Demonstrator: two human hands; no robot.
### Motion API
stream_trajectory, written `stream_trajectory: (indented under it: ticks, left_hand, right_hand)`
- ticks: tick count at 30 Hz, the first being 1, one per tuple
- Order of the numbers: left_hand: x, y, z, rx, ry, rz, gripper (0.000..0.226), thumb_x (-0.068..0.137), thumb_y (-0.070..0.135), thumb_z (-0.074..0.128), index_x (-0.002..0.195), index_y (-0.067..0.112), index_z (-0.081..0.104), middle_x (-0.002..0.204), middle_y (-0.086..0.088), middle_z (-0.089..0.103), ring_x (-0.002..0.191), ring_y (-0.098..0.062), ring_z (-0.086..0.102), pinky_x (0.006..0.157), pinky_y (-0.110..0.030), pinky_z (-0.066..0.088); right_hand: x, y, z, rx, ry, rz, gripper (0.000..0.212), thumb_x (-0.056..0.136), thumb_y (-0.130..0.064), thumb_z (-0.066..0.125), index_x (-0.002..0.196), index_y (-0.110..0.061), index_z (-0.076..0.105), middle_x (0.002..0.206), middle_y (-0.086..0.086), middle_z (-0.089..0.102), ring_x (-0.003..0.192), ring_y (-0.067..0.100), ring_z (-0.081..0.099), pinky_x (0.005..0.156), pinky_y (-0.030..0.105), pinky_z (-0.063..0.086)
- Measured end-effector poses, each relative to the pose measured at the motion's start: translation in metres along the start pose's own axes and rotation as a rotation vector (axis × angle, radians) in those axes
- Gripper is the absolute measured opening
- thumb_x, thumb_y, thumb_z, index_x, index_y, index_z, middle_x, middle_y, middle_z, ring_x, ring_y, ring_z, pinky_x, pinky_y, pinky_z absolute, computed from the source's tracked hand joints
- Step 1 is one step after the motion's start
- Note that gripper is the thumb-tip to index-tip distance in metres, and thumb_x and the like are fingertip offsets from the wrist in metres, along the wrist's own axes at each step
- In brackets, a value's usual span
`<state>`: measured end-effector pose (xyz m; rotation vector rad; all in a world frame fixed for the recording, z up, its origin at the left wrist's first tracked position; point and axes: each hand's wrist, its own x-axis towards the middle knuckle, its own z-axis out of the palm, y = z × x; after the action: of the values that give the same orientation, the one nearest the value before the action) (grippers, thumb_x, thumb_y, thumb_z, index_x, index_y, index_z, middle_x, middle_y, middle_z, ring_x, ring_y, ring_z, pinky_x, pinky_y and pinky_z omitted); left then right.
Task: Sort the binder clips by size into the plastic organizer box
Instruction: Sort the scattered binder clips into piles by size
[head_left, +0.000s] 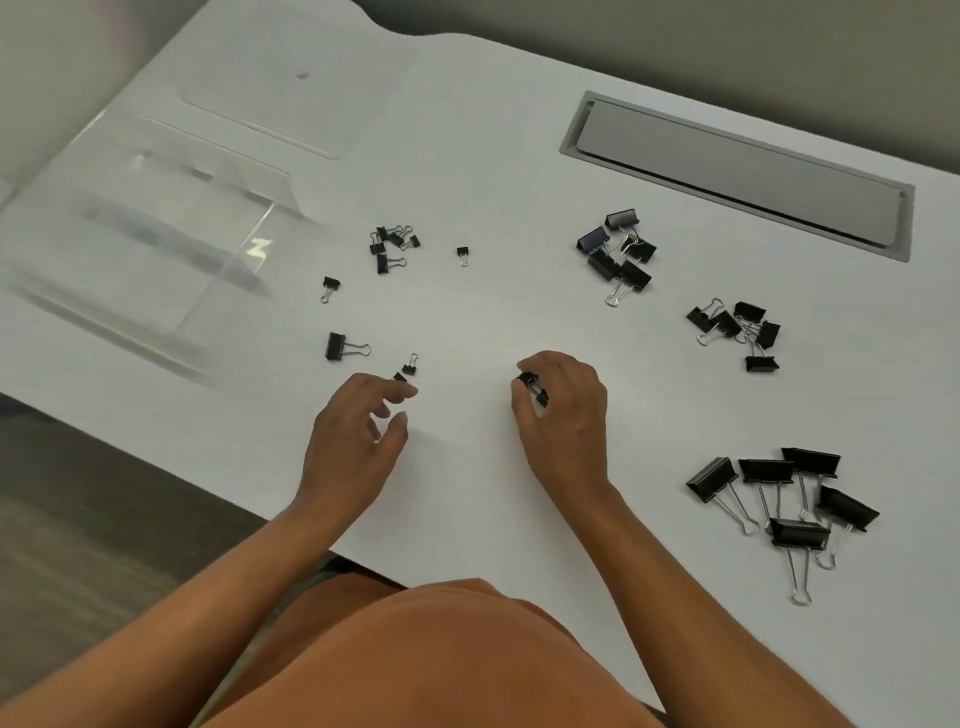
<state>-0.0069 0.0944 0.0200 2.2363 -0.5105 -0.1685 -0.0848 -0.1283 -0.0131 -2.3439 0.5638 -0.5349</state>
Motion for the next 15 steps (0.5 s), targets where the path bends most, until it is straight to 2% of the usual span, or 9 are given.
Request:
stream_trajectory:
  ticks: [3, 7, 9, 12, 15]
  left_hand:
    - [0.001, -0.009, -0.011, 0.053, 0.054, -0.049, 0.035, 0.091, 0.003, 0.070, 0.112, 0.031, 0.070, 0.104, 0.016, 0.064, 0.087, -0.010, 0.059, 0.069, -0.023, 0.048]
    - [0.013, -0.027, -0.024, 0.166, 0.091, -0.098, 0.031, 0.092, 0.007, 0.072, 0.117, 0.026, 0.069, 0.104, 0.011, 0.061, 0.086, -0.013, 0.055, 0.075, -0.014, 0.041]
    - [0.024, -0.039, -0.030, 0.216, 0.100, -0.130, 0.034, 0.094, 0.014, 0.073, 0.125, 0.025, 0.066, 0.107, 0.008, 0.059, 0.092, -0.017, 0.056, 0.081, -0.019, 0.045]
    - [0.045, -0.058, -0.039, 0.267, 0.057, -0.178, 0.050, 0.097, 0.026, 0.072, 0.145, 0.024, 0.054, 0.117, 0.003, 0.056, 0.102, -0.018, 0.054, 0.086, -0.033, 0.049]
    - [0.066, -0.073, -0.046, 0.293, -0.062, -0.178, 0.064, 0.098, 0.032, 0.071, 0.155, 0.020, 0.044, 0.117, 0.005, 0.049, 0.100, -0.014, 0.050, 0.085, -0.030, 0.044]
  right_hand:
    - [-0.003, -0.017, 0.005, 0.033, -0.021, -0.008, 0.022, 0.094, -0.011, 0.067, 0.114, -0.019, 0.072, 0.117, -0.006, 0.067, 0.112, 0.016, 0.058, 0.100, 0.036, 0.045]
    - [-0.012, -0.038, 0.024, 0.083, -0.147, -0.100, 0.026, 0.094, -0.007, 0.065, 0.118, -0.016, 0.071, 0.119, -0.003, 0.064, 0.114, 0.017, 0.057, 0.100, 0.030, 0.046]
    - [-0.018, -0.046, 0.037, 0.081, -0.222, -0.149, 0.029, 0.094, -0.006, 0.065, 0.122, -0.013, 0.070, 0.122, 0.000, 0.063, 0.115, 0.018, 0.057, 0.101, 0.029, 0.046]
    - [-0.019, -0.056, 0.056, 0.028, -0.295, -0.175, 0.037, 0.094, -0.008, 0.066, 0.131, -0.012, 0.066, 0.132, 0.005, 0.059, 0.118, 0.023, 0.056, 0.101, 0.027, 0.046]
    - [-0.013, -0.067, 0.071, -0.020, -0.330, -0.159, 0.046, 0.094, -0.013, 0.068, 0.139, -0.013, 0.061, 0.141, 0.007, 0.053, 0.120, 0.026, 0.054, 0.103, 0.033, 0.046]
